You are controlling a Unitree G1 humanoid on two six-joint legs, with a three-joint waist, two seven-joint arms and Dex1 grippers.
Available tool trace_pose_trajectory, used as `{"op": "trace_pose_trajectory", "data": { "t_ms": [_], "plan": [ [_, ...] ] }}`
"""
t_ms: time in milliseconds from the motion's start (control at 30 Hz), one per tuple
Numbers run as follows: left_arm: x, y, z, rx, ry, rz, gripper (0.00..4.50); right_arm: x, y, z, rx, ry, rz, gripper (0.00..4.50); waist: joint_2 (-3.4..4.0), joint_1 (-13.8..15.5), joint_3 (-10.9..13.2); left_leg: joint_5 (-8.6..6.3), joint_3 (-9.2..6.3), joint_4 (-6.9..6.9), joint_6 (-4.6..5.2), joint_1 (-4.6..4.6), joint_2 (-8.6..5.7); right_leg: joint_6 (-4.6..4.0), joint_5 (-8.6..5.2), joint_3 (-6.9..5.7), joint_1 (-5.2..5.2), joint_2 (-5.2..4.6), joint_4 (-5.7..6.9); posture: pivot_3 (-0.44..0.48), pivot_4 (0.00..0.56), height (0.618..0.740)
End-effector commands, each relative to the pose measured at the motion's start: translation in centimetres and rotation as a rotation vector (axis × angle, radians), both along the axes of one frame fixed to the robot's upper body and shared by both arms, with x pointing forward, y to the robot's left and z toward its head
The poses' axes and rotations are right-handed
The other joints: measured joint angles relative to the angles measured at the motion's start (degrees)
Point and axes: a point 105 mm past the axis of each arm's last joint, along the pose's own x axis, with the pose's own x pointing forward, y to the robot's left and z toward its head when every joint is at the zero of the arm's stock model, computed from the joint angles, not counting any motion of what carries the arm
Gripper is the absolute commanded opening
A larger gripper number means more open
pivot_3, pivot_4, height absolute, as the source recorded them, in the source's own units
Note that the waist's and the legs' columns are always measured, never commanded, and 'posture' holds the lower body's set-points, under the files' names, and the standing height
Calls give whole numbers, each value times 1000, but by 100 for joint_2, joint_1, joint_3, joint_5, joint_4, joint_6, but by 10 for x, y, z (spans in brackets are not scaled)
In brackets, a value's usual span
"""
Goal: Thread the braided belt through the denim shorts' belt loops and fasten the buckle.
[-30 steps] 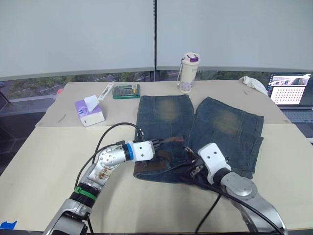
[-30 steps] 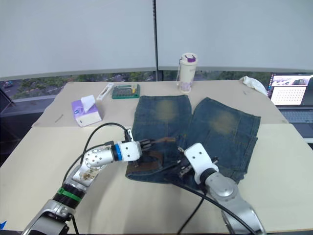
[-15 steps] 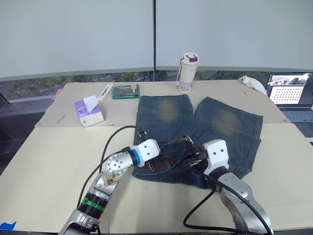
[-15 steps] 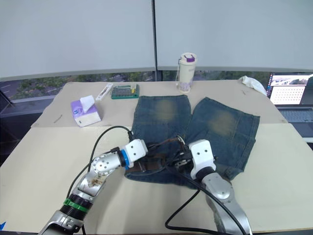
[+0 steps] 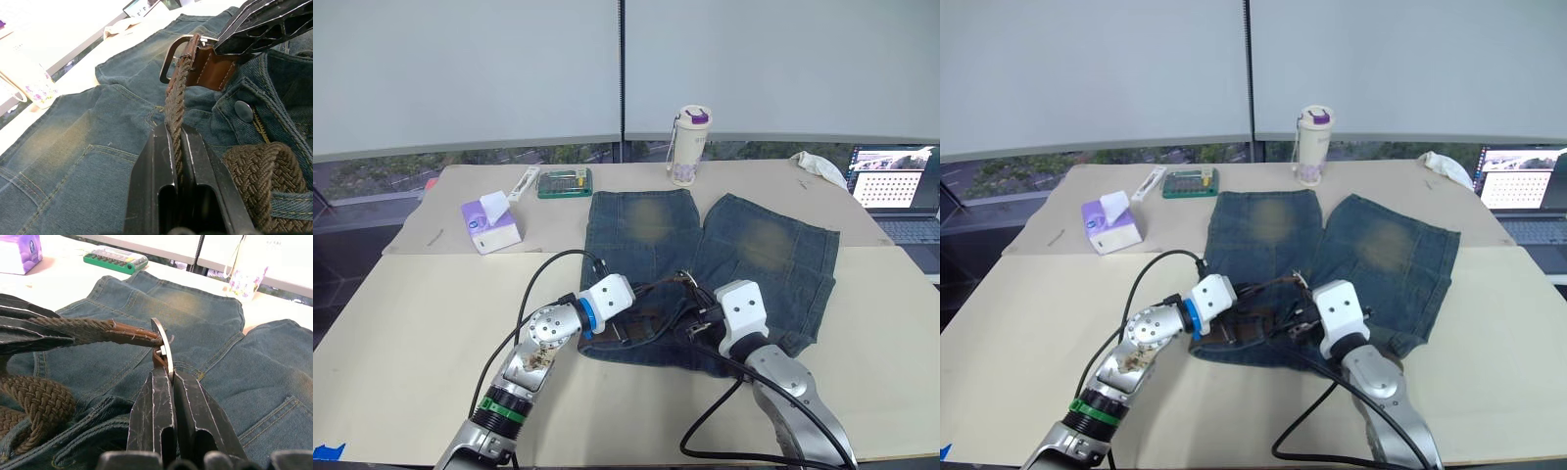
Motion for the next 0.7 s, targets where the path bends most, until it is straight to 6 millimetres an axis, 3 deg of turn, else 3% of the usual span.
{"op": "trace_pose_trajectory", "data": {
  "t_ms": [33, 700],
  "plan": [
    [4, 0, 6, 2, -28, 24, 0, -3, 7, 17, 16, -79, 35, 34, 0, 1, 0, 0, 0, 0, 0, 0, 0, 0, 0, 0, 0, 0, 0, 0, 150, 740],
    [11, 5, -4, 39, -8, 67, 0, -5, 11, 18, 14, -87, 54, 34, 0, 1, 0, 0, 0, -1, -1, 0, 1, 0, 0, 0, -1, 1, 1, 0, 150, 740]
  ]
}}
